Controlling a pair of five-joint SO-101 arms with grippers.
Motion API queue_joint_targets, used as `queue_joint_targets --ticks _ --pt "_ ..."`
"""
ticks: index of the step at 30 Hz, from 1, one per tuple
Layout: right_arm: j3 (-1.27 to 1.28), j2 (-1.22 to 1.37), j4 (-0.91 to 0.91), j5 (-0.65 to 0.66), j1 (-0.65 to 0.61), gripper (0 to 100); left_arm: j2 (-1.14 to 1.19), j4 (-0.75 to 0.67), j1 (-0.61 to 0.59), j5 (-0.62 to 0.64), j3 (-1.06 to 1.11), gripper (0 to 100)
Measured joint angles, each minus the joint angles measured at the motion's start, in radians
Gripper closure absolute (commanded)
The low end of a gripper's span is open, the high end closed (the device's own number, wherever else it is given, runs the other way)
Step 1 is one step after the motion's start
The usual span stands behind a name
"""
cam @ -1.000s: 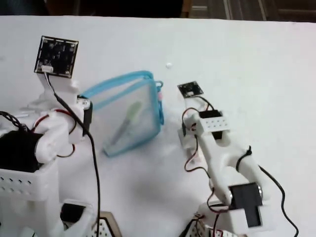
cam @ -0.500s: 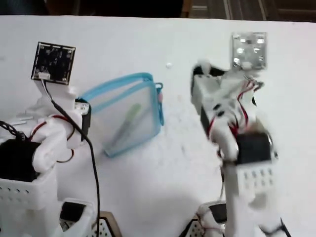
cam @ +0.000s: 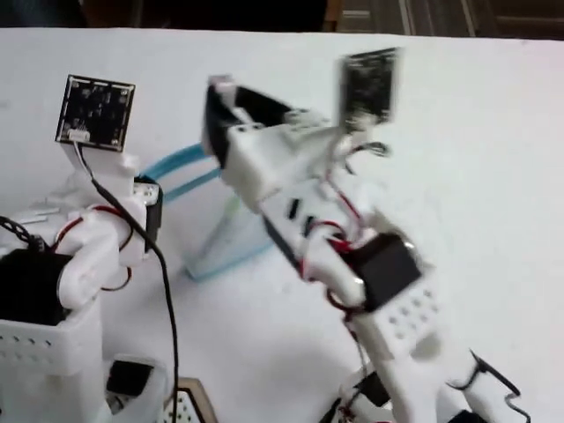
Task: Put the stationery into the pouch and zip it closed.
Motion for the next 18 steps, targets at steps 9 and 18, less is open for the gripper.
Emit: queue_joint_targets --ticks 9,18 --pt "0.173 0.005 -0.044 0.000 -0.040 98.1 -0.012 -0.009 0.000 0.000 0.021 98" --pt "0.296 -0.055 -0.058 0.074 -0.051 74.3 -0.012 -0.009 0.000 0.000 0.021 98"
